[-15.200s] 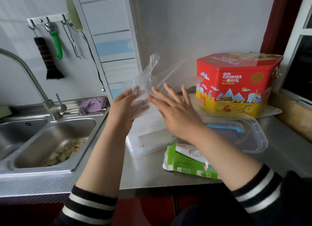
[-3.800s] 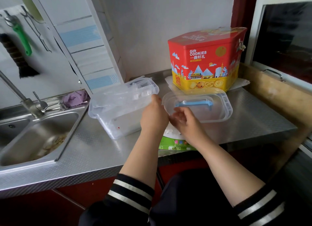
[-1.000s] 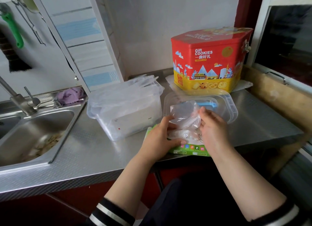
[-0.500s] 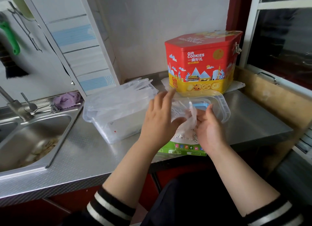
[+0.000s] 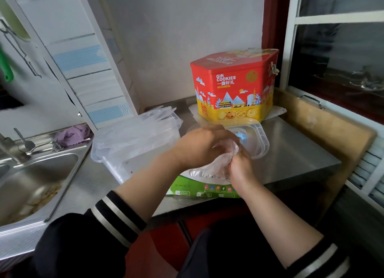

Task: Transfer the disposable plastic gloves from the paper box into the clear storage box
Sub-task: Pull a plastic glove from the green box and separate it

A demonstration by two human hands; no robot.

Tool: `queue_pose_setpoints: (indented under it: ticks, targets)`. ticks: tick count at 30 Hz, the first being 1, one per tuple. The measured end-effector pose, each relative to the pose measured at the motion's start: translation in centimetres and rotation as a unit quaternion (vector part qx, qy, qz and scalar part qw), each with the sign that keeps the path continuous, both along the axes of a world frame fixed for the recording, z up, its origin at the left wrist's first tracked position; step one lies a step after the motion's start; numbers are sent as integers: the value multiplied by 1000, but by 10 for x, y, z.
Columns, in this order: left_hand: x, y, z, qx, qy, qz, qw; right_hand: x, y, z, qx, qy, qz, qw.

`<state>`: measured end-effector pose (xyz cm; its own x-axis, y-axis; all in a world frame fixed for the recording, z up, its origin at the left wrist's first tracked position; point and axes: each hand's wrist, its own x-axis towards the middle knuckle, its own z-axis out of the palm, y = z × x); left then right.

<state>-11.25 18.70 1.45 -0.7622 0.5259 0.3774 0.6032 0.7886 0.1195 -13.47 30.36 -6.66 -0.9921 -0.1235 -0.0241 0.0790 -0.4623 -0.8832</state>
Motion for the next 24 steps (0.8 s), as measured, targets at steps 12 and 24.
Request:
queue_pose_setpoints:
  ticks: [12,24]
  targets:
    - [6,-15,47,34,153,99,983,12,8,4,204,47,-5,978]
    - [-4,-39,150,102,81,237,963,28,-6,10,322,151,120,927]
